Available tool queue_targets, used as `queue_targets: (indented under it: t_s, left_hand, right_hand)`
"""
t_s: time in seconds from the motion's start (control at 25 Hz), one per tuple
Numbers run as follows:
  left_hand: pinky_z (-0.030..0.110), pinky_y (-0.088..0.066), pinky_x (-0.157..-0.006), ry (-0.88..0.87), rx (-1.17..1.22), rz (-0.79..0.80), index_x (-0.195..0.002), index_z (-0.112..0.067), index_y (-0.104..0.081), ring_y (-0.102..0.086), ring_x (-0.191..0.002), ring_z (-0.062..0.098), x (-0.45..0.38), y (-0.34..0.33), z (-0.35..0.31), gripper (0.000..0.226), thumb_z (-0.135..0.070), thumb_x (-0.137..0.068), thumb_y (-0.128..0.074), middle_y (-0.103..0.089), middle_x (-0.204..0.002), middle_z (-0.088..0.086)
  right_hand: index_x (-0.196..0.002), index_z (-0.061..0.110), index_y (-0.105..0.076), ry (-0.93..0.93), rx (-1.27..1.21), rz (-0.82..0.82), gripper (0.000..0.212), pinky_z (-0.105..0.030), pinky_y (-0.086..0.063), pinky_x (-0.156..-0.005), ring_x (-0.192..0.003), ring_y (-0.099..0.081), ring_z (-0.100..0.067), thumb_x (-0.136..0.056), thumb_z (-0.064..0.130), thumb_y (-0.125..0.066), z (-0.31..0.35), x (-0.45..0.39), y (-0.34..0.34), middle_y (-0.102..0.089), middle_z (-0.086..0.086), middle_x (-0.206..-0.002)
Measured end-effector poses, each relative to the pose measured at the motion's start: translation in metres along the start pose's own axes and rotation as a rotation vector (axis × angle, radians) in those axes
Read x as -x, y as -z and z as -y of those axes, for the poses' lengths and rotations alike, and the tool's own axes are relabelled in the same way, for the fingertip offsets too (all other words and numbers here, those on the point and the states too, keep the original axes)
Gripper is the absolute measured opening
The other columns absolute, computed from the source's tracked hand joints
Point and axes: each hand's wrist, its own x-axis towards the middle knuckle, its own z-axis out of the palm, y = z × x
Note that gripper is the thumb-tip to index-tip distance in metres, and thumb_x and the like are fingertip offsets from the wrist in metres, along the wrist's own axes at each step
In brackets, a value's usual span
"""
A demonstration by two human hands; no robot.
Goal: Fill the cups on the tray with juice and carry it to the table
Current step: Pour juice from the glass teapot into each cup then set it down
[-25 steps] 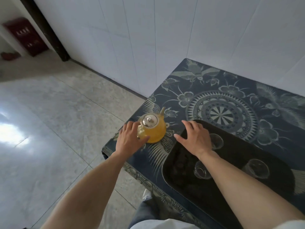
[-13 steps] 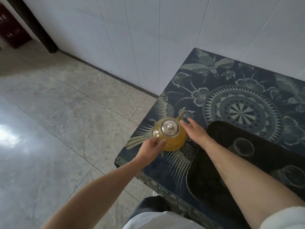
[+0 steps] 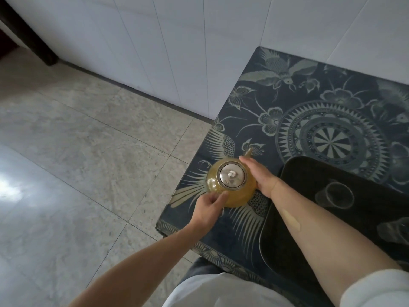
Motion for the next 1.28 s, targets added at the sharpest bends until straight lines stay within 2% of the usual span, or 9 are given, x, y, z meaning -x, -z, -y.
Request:
queue_targets:
  t_s: [0.08,0.28,0.4,0.52,0.64,0.8,1.04,1.2,1.28]
  left_hand:
    - [0.017,-0.033,-0.044,-0.029,-0.018,-0.060,-0.055,-0.016,-0.043,-0.033,-0.039,0.005,-0.003,-0.002,0.002,0.044,-0.032,-0.092,-0.061,-0.040,-0.043,-0.010]
    - [0.023,-0.026,-0.045,-0.073,-0.082,-0.123,-0.051,-0.018,-0.038,-0.027,-0.042,0.006,-0.012,0.007,0.008,0.047,-0.031,-0.089,-0.063,-0.032,-0.044,-0.011]
    - [0.025,-0.023,-0.046,-0.118,-0.077,-0.112,-0.048,-0.021,-0.035,-0.025,-0.043,0.006,-0.012,0.012,0.001,0.047,-0.030,-0.083,-0.064,-0.031,-0.043,-0.011]
    - [0.021,-0.023,-0.044,-0.179,-0.094,-0.059,-0.047,-0.020,-0.036,-0.025,-0.042,0.006,-0.010,0.016,-0.015,0.043,-0.040,-0.075,-0.062,-0.031,-0.042,-0.011]
    - [0.022,-0.023,-0.044,-0.246,-0.132,0.003,-0.045,-0.023,-0.035,-0.027,-0.043,0.009,-0.009,0.020,-0.028,0.044,-0.041,-0.075,-0.062,-0.033,-0.043,-0.008]
    - [0.026,-0.025,-0.047,-0.296,-0.159,0.129,-0.050,-0.014,-0.042,-0.030,-0.046,0.013,-0.010,0.018,-0.047,0.042,-0.028,-0.083,-0.063,-0.035,-0.046,-0.002]
    - [0.025,-0.021,-0.045,-0.346,-0.170,0.264,-0.052,-0.008,-0.043,-0.025,-0.046,0.014,0.004,-0.004,-0.078,0.043,-0.038,-0.075,-0.063,-0.030,-0.047,0.002]
    - [0.025,-0.022,-0.044,-0.371,-0.166,0.292,-0.052,-0.004,-0.046,-0.024,-0.044,0.013,0.023,-0.026,-0.086,0.043,-0.035,-0.075,-0.065,-0.030,-0.046,0.003]
    - [0.026,-0.022,-0.044,-0.395,-0.183,0.326,-0.052,0.004,-0.044,-0.025,-0.043,0.014,0.034,-0.035,-0.088,0.052,-0.040,-0.072,-0.064,-0.031,-0.048,0.007]
  right_hand:
    - [-0.152,0.032,-0.047,-0.017,-0.042,-0.001,0.090,-0.055,-0.032,-0.120,-0.142,-0.046,-0.026,-0.073,0.075,-0.057,-0.001,0.001,-0.001,-0.051,-0.001,-0.154]
    - [-0.156,0.030,-0.041,-0.046,-0.068,0.004,0.062,-0.051,-0.032,-0.120,-0.142,-0.043,-0.025,-0.100,0.057,-0.048,0.000,0.013,-0.001,-0.048,-0.001,-0.155]
    - [-0.152,0.032,-0.043,-0.043,-0.116,0.001,0.055,-0.047,-0.039,-0.110,-0.129,-0.048,-0.024,-0.102,0.056,-0.046,-0.001,0.027,0.001,-0.055,0.000,-0.141]
    - [-0.140,0.038,-0.049,-0.026,-0.180,-0.006,0.047,-0.055,-0.045,-0.108,-0.126,-0.053,-0.027,-0.099,0.060,-0.049,-0.004,0.043,0.007,-0.058,-0.001,-0.138]
    - [-0.139,0.038,-0.049,-0.011,-0.246,-0.013,0.053,-0.060,-0.049,-0.103,-0.127,-0.054,-0.032,-0.094,0.063,-0.055,-0.009,0.063,0.016,-0.058,-0.003,-0.139]
    - [-0.140,0.035,-0.049,0.050,-0.348,-0.022,0.052,-0.059,-0.052,-0.098,-0.122,-0.056,-0.030,-0.095,0.060,-0.054,-0.017,0.097,0.031,-0.058,0.001,-0.133]
    - [-0.138,0.038,-0.053,0.158,-0.497,-0.149,0.043,-0.062,-0.047,-0.105,-0.126,-0.053,-0.027,-0.098,0.052,-0.056,-0.034,0.135,0.047,-0.058,0.001,-0.138]
    - [-0.142,0.042,-0.051,0.219,-0.551,-0.239,0.056,-0.062,-0.043,-0.110,-0.130,-0.053,-0.023,-0.089,0.059,-0.060,-0.055,0.153,0.052,-0.061,0.004,-0.140]
    - [-0.141,0.043,-0.051,0.235,-0.555,-0.260,0.059,-0.061,-0.044,-0.109,-0.129,-0.055,-0.022,-0.087,0.065,-0.060,-0.066,0.164,0.055,-0.063,0.005,-0.138]
